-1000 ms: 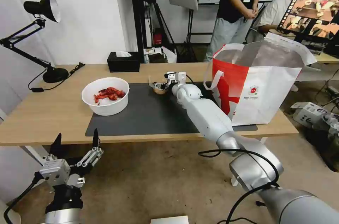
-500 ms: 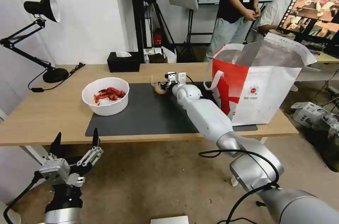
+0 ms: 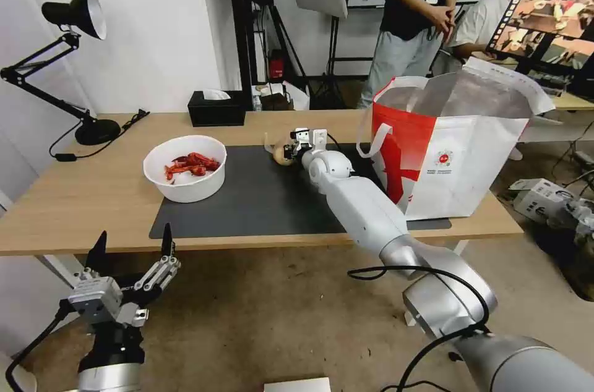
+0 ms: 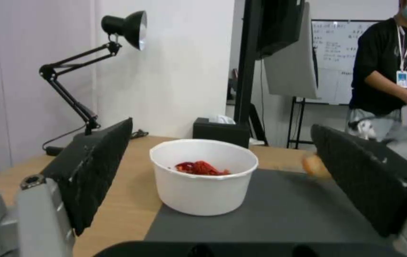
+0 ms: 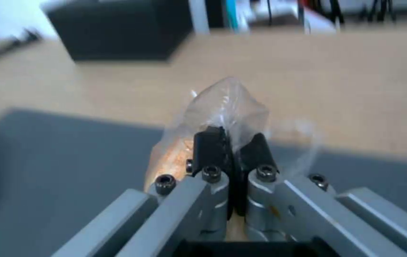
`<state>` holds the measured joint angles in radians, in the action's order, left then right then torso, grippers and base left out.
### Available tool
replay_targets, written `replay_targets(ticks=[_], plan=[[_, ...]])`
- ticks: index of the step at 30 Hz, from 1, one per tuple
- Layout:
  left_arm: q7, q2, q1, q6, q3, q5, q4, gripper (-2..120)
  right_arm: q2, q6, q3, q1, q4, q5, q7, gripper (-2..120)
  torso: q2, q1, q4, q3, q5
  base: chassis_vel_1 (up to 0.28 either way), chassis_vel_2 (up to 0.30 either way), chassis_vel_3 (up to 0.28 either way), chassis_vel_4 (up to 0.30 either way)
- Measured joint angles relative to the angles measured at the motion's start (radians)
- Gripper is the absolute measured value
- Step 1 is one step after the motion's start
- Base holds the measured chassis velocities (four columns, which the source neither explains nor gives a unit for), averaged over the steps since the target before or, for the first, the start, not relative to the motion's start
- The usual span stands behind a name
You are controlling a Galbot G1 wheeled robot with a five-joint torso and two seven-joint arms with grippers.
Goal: Pick up the trash from the table and place it into the takeout bag.
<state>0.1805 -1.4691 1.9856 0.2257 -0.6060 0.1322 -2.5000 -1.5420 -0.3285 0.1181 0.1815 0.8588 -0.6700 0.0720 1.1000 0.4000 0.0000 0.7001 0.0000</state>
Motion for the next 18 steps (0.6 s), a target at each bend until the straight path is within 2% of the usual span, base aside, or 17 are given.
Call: replay_targets(ticks=[2,4,6,8,10,12,13,16,18], plan=[[0.000,0.000,-0.001,0.000,0.000,0.000,0.000,100,0.008,0.001,0.007,0.001,0.029,-0.007,0.005,0,0.000,0.000,0.0000,0.000,0.0001,0.000,0.000,0.000,0.000],[0.000,0.000,-0.008,0.001,0.000,0.000,0.000,100,0.062,0.000,0.045,0.001,0.176,-0.045,0.047,0,0.000,0.000,0.0004,0.000,0.0000,0.000,0.000,0.000,0.000],[0.001,0.000,-0.009,0.001,0.001,0.000,0.000,100,0.074,-0.001,0.051,0.001,0.203,-0.052,0.057,0,0.000,0.000,0.0003,0.000,0.0000,0.000,0.000,0.000,0.000],[0.001,0.001,-0.016,0.001,0.005,0.001,0.000,100,0.155,-0.026,0.075,0.000,0.385,-0.113,0.129,0,0.000,0.000,0.0001,0.000,0.0002,0.000,0.000,0.000,0.000],[0.001,0.002,-0.017,0.001,0.006,0.002,0.000,100,0.173,-0.034,0.076,-0.001,0.422,-0.127,0.146,0,0.000,0.000,0.0000,0.000,0.0000,0.000,0.000,0.000,0.000],[0.001,0.010,-0.025,0.001,0.007,0.014,0.000,100,0.255,-0.080,0.077,-0.014,0.589,-0.192,0.229,0,0.000,0.000,-0.0001,0.000,0.0003,0.000,0.000,0.000,0.000],[0.001,0.010,-0.025,0.001,0.007,0.014,0.000,100,0.255,-0.080,0.077,-0.014,0.589,-0.192,0.229,0,0.000,0.000,-0.0001,0.000,0.0003,0.000,0.000,0.000,0.000],[0.001,0.024,-0.037,0.001,0.006,0.026,0.000,100,0.367,-0.137,0.052,-0.040,0.742,-0.279,0.313,0,0.000,0.000,0.0001,0.000,0.0004,0.000,0.000,0.000,0.000],[0.001,0.026,-0.038,0.001,0.006,0.029,0.000,100,0.385,-0.146,0.045,-0.043,0.761,-0.290,0.325,0,0.000,0.000,0.0001,0.000,0.0003,0.000,0.000,0.000,0.000]])
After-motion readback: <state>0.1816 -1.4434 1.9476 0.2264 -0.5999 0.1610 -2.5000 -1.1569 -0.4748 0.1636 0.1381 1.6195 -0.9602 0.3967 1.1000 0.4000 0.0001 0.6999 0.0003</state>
